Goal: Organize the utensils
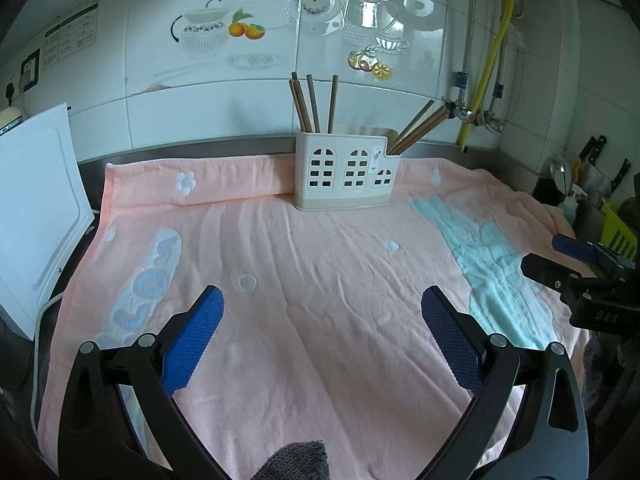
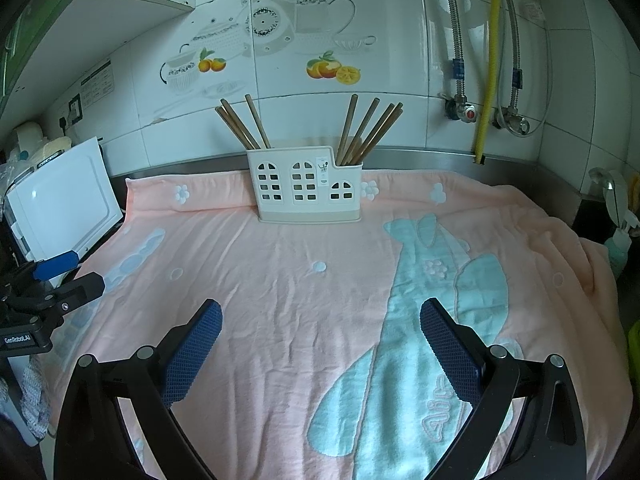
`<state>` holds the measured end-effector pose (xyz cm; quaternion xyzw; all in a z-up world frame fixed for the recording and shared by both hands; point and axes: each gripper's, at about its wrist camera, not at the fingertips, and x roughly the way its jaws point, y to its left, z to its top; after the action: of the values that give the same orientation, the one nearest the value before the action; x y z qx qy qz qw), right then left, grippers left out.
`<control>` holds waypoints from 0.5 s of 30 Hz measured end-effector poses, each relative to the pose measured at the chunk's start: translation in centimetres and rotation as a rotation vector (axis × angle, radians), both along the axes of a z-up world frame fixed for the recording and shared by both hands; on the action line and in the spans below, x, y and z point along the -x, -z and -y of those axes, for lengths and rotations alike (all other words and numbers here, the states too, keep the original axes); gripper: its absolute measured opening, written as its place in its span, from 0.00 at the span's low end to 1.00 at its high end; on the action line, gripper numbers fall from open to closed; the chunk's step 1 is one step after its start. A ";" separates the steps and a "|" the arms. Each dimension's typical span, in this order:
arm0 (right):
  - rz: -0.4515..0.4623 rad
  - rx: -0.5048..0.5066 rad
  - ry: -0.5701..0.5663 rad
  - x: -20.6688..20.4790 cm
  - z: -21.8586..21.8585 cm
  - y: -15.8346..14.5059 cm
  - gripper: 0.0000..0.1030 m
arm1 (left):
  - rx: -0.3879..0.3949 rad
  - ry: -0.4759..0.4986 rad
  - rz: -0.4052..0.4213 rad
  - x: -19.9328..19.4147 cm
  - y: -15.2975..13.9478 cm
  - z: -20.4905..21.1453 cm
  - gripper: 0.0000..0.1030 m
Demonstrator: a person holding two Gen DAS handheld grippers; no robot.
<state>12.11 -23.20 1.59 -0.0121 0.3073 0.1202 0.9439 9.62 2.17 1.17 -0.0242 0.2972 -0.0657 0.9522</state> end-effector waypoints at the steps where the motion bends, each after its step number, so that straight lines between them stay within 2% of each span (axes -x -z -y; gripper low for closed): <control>1: 0.001 -0.002 0.001 0.0 0.0 0.0 0.93 | -0.001 0.000 -0.001 0.0 0.0 0.0 0.95; 15: -0.006 0.000 -0.002 0.0 0.0 0.3 0.93 | -0.003 0.003 -0.004 0.0 -0.1 0.1 0.95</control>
<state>12.10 -23.21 1.33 -0.0123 0.3101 0.1214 0.9428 9.57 2.05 1.23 -0.0225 0.2995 -0.0665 0.9515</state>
